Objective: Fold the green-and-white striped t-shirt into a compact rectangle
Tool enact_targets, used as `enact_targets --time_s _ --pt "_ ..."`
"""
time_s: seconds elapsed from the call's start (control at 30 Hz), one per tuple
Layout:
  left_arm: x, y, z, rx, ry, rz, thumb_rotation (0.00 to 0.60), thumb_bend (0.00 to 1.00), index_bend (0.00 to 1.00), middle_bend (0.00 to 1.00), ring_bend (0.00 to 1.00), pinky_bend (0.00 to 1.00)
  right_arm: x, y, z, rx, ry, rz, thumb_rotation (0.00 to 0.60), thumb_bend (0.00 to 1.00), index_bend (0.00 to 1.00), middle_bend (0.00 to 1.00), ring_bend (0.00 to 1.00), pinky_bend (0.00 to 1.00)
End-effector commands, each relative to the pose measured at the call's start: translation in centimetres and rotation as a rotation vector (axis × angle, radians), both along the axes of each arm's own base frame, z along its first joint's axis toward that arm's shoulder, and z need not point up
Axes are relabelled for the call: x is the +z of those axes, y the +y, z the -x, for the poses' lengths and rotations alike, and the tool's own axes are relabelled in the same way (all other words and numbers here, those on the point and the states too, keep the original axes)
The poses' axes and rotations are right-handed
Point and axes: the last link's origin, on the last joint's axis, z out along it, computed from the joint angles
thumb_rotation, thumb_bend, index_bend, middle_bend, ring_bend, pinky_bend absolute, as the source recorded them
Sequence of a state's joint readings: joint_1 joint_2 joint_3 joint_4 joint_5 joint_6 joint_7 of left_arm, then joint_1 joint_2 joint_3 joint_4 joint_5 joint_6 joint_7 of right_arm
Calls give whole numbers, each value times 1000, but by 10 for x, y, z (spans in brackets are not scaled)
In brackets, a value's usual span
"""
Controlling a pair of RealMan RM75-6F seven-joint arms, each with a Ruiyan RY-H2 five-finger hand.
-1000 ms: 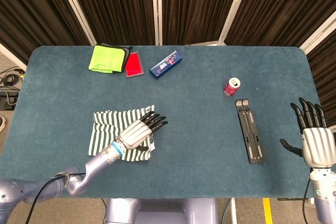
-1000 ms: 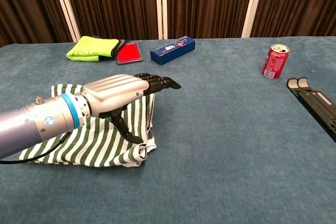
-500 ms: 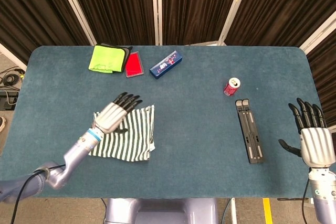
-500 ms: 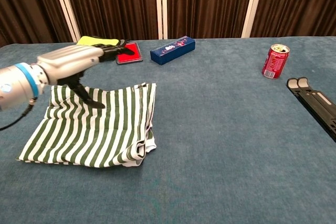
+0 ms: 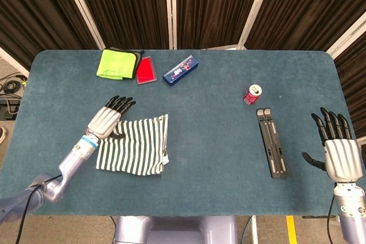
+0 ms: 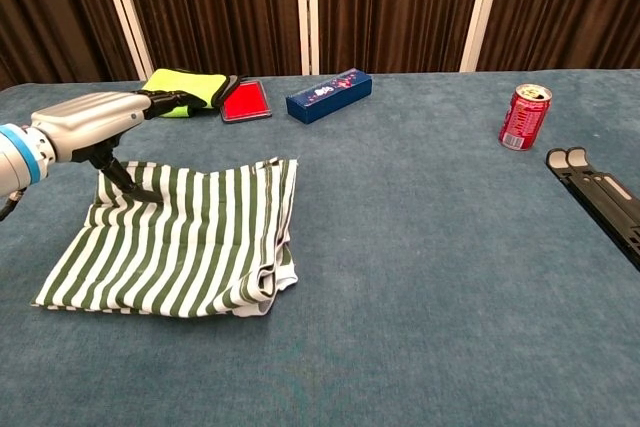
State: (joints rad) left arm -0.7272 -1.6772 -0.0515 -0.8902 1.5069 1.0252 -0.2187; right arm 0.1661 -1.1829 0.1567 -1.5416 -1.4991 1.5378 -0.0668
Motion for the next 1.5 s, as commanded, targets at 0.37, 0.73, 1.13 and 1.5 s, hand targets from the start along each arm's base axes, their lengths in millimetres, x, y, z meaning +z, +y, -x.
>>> enact_targets --time_s 0.37,0.73,1.13,1.5 --pt "-3 20 32 139 47 -28 600 131 0 0 0 0 1 0 0 -2 2 4 600 0 133 0 0 0" --pt "48 14 23 48 -95 -119 600 130 0 0 0 0 -1 1 -1 1 5 -3 600 0 132 0 0 0" --pt "131 -83 40 187 -84 -318 600 130 0 0 0 0 -3 5 -5 4 23 -31 600 0 131 0 0 0" --pt "159 -171 53 338 -45 -375 600 0 0 0 0 0 -2 10 -10 17 66 -28 600 0 99 0 0 0"
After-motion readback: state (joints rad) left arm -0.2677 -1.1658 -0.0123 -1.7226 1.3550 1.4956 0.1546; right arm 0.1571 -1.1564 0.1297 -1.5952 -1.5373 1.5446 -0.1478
